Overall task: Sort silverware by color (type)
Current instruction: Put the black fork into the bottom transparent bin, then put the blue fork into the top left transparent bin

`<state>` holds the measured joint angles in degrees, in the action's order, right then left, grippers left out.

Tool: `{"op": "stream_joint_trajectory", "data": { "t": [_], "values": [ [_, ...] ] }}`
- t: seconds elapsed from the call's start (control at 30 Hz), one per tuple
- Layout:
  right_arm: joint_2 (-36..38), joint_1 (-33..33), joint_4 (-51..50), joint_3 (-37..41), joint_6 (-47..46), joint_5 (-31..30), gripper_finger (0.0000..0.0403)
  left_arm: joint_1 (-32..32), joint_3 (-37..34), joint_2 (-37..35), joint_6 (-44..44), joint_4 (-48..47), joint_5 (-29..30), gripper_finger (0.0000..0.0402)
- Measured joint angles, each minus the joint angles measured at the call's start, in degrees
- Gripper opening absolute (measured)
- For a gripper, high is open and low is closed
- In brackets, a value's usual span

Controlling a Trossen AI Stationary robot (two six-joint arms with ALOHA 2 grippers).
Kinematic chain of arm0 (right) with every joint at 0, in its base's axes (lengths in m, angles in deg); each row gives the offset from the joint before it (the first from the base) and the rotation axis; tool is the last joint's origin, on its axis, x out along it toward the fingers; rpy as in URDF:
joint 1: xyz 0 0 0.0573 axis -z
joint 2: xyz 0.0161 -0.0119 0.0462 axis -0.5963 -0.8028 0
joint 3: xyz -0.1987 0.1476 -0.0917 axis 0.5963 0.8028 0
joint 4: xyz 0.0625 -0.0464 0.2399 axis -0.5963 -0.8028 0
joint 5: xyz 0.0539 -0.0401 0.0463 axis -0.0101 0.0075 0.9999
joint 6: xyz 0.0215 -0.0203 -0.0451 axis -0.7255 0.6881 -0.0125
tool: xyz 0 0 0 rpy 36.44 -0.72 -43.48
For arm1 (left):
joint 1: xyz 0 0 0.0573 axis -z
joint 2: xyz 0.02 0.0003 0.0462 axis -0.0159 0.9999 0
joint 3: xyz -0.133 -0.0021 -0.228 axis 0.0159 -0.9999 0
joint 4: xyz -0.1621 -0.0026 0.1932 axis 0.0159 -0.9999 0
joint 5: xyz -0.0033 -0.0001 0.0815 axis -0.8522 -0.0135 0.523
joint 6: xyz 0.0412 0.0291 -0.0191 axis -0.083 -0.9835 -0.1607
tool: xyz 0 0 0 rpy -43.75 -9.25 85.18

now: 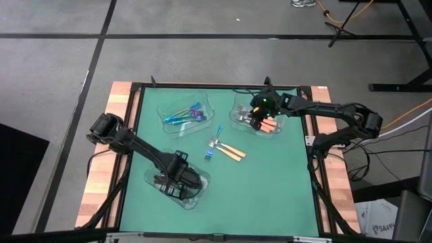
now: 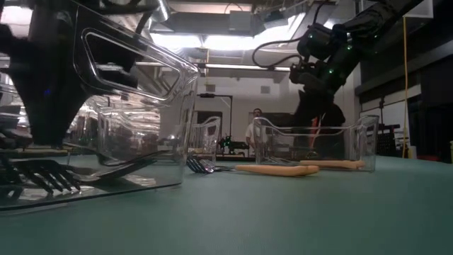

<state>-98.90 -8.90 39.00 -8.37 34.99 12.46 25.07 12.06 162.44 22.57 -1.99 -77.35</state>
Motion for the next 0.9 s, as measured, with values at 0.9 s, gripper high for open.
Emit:
{"op": "stream_joint_trajectory", "data": {
  "t": [0.9],
  "values": [
    [0.0, 0.0, 2.2, 0.0, 0.1, -0.2, 0.0099, 0.0, -4.0, 0.0, 0.3, 1.5, 0.2, 0.0112]
  ]
}}
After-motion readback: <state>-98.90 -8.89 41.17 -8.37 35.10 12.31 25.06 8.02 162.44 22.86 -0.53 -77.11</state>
